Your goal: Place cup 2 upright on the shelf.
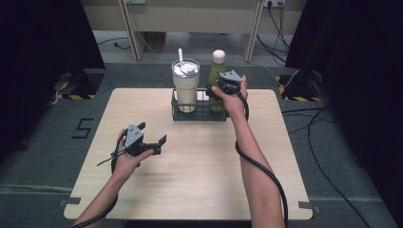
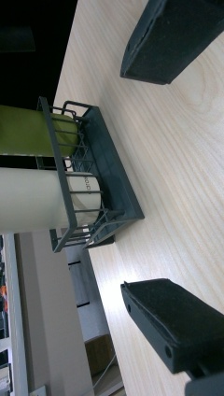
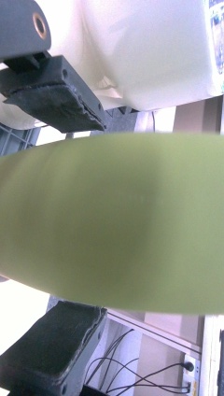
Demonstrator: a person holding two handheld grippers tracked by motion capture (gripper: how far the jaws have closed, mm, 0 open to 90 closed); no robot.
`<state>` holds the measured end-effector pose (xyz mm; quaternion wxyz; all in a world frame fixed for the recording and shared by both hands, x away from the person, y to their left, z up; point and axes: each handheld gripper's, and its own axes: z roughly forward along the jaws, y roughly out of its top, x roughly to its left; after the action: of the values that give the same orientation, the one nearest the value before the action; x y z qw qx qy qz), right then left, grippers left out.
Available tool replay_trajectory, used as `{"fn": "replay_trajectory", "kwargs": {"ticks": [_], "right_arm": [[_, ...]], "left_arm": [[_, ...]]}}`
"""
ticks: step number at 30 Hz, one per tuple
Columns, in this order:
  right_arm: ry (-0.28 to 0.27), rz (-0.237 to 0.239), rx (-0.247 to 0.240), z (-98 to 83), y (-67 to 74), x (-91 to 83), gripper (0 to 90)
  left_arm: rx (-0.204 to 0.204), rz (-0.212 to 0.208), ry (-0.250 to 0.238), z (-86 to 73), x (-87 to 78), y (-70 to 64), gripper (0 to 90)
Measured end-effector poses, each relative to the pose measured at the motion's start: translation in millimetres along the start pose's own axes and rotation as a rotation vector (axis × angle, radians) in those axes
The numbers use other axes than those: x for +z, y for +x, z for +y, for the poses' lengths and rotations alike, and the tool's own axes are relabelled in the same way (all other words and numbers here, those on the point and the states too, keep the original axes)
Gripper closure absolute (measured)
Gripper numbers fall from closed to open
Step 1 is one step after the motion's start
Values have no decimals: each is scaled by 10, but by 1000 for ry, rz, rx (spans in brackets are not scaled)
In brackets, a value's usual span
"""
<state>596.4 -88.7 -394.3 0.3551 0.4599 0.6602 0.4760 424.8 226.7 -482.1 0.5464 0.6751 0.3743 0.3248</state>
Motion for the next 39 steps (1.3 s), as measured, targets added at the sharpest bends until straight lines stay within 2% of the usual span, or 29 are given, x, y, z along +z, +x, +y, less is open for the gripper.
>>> {"fn": "replay_trajectory", "kwargs": {"ticks": [20,39], "right_arm": [[-14,-6,-7,-32,-20,-183,96],[-17,0,-7,-153,-19,-377,101]], "left_arm": [[4,2,-3,7,-1,-5,0],[9,4,-3,11,0,-18,0]]}}
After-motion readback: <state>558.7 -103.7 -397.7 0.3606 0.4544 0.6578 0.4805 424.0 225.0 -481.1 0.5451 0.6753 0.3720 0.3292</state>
